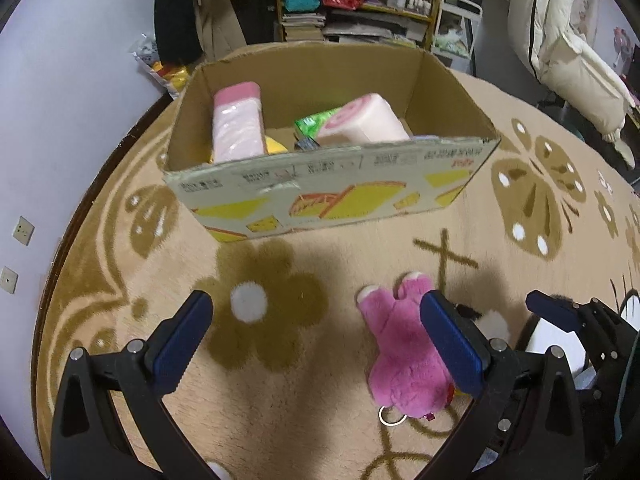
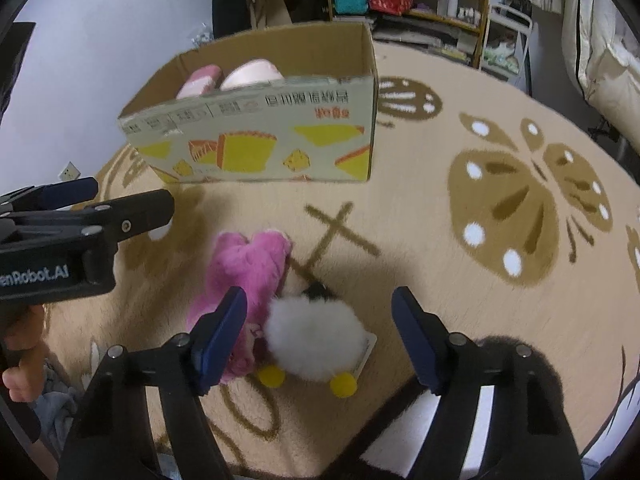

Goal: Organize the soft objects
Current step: 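Grasp the pink plush bear with the left tool while the right tool grasps the white penguin plush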

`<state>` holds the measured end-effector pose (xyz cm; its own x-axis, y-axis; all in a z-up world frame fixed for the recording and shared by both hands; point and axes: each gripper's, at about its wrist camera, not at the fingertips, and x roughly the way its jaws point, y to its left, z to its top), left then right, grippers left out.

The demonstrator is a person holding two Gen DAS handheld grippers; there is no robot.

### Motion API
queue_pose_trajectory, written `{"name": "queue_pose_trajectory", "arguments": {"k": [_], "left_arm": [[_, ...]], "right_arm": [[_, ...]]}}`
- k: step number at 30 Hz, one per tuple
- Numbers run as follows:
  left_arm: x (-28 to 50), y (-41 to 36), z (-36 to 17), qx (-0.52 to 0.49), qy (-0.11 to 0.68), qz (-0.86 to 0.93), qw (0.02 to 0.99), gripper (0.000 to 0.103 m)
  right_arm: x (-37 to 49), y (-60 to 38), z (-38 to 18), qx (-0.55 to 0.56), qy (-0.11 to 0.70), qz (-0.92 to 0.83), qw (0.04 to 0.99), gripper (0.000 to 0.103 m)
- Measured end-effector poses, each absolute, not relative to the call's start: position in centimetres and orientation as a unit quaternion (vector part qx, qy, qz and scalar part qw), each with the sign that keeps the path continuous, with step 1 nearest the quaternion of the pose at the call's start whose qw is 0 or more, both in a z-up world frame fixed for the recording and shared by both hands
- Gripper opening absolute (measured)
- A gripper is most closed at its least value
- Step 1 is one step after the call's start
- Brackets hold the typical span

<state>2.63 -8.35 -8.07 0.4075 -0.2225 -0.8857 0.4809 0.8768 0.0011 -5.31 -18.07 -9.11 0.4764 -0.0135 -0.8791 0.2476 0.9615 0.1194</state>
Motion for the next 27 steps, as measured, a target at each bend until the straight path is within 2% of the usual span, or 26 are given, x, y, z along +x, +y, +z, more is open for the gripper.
{"name": "queue_pose_trajectory", "arguments": {"k": [12,15,20,22,24,26,27], "left_arm": [[2.2,-10.4,-10.4,0.150,0.531,-0.233,0.801,0.102],[2.0,-10.8,-10.8,0.158,0.533,-0.235,0.797,0.102],[1.8,-11.5,-11.4,0.169,0.537,-0.239,0.791,0.102],[1.8,-11.8,-11.9,0.174,0.540,-0.240,0.788,0.102],[1.7,-12.2,-12.4,0.177,0.545,-0.240,0.783,0.102],[1.7,-12.6,-12.9,0.180,0.549,-0.239,0.780,0.102],[1.6,-12.7,-13.2,0.182,0.551,-0.239,0.779,0.102]], "right_arm": [[-4.7,-19.0,-12.0,0.150,0.556,-0.069,0.814,0.078],[-4.5,-19.0,-12.6,0.155,0.568,-0.064,0.806,0.072],[-4.5,-19.6,-13.6,0.177,0.579,-0.062,0.794,0.070],[-4.5,-19.6,-13.7,0.182,0.578,-0.061,0.793,0.066],[-4.5,-19.6,-13.6,0.182,0.577,-0.060,0.794,0.053],[-4.6,-19.6,-13.7,0.180,0.578,-0.062,0.793,0.046],[-4.6,-19.8,-13.8,0.180,0.581,-0.064,0.791,0.045]]}}
